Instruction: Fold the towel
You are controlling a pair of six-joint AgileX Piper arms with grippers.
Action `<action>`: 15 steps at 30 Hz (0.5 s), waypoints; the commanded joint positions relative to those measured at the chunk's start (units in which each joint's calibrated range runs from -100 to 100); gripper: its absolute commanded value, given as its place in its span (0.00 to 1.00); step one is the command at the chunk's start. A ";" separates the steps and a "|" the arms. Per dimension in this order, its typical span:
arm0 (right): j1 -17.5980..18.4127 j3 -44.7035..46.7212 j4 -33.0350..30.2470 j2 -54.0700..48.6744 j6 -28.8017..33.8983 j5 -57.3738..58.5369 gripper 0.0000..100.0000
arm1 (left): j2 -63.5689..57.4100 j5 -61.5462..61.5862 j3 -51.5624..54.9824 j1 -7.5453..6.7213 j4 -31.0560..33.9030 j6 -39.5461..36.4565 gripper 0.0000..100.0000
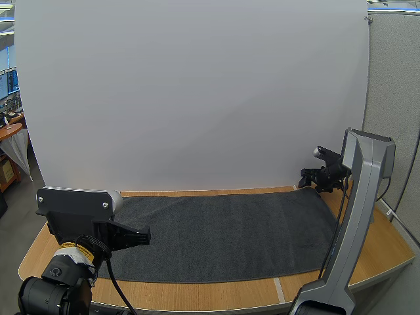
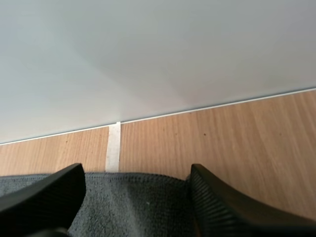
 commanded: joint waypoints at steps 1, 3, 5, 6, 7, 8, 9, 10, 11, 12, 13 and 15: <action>0.18 0.39 -0.92 0.58 -0.28 2.82 1.00 | -0.35 -0.58 -0.40 -0.03 0.19 0.13 0.00; 0.18 0.39 -0.91 0.58 -0.28 2.82 1.00 | -0.35 -0.58 -0.40 -0.03 0.19 0.13 0.00; 0.18 0.39 -0.91 0.58 -0.28 2.82 1.00 | -0.35 -0.58 -0.40 -0.03 0.19 0.13 0.00; 0.18 0.39 -0.91 0.58 -0.28 2.82 1.00 | -0.35 -0.58 -0.40 -0.03 0.19 0.13 0.00; 0.18 0.39 -0.91 0.58 -0.28 2.66 1.00 | -0.35 -0.58 -0.40 -0.03 0.19 0.13 0.00; 0.18 0.39 -0.91 0.58 -0.28 2.24 1.00 | -0.35 -0.58 -0.40 -0.03 0.19 0.13 0.00; 0.18 0.39 -0.91 0.58 -0.28 1.98 0.92 | -0.35 -0.58 -0.40 -0.03 0.19 0.13 0.00; 0.18 0.39 -0.91 0.58 -0.28 1.15 0.76 | -0.35 -0.58 -0.40 -0.03 0.19 0.13 0.00; 0.18 0.39 -0.91 0.58 -0.04 -0.04 0.61 | -0.35 -0.58 -0.40 -0.03 0.19 0.13 0.00; 0.18 0.39 -0.91 0.58 0.12 -1.07 0.49 | -0.35 -0.58 -0.40 -0.03 0.19 0.13 0.00; 0.10 0.39 -0.91 0.58 0.45 -1.73 0.34 | -0.35 -0.58 -0.40 -0.03 0.19 0.13 0.00; -0.07 0.39 -0.91 0.45 1.24 -3.04 0.08 | -0.35 -0.58 -0.40 -0.03 0.19 0.13 0.00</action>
